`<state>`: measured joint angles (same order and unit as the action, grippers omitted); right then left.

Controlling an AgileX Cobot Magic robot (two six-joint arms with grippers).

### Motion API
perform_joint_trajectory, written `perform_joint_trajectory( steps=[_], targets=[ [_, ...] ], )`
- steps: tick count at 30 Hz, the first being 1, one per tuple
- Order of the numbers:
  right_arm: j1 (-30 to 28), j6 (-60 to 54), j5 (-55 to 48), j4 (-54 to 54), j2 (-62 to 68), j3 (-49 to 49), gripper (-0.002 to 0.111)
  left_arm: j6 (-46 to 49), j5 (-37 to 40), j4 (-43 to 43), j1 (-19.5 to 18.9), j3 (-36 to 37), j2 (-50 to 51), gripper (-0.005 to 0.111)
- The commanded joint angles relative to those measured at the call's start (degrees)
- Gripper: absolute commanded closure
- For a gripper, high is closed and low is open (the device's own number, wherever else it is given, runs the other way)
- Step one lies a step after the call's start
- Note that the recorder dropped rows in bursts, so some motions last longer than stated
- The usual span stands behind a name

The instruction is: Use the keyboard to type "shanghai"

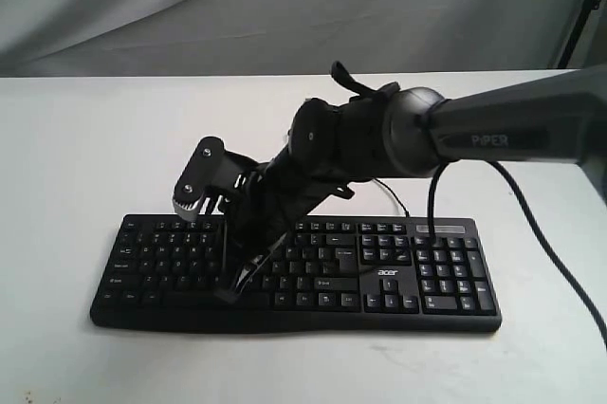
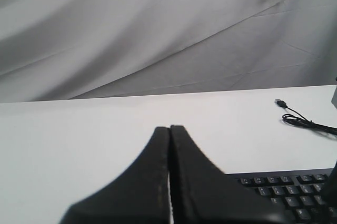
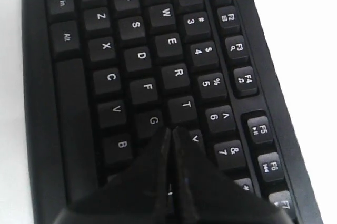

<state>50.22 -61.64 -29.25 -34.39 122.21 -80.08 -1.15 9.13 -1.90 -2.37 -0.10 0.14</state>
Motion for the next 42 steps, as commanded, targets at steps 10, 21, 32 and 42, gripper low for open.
perform_joint_trajectory(
  steps=[10,21,32,42],
  targets=[
    [-0.1,-2.2,0.5,-2.3,1.5,0.3,0.108,-0.2,-0.3,0.0,0.4,0.1,-0.1,0.107],
    [0.8,-1.9,-0.5,-1.8,0.9,-3.6,0.108,-0.2,-0.3,0.0,0.4,0.1,-0.1,0.107],
    [5.8,4.8,-5.6,2.2,10.7,-21.1,0.108,-0.2,-0.3,0.0,0.4,0.1,-0.1,0.107],
    [5.8,6.2,-8.7,2.8,13.5,-25.6,0.108,-0.2,-0.3,0.0,0.4,0.1,-0.1,0.107]
  ],
)
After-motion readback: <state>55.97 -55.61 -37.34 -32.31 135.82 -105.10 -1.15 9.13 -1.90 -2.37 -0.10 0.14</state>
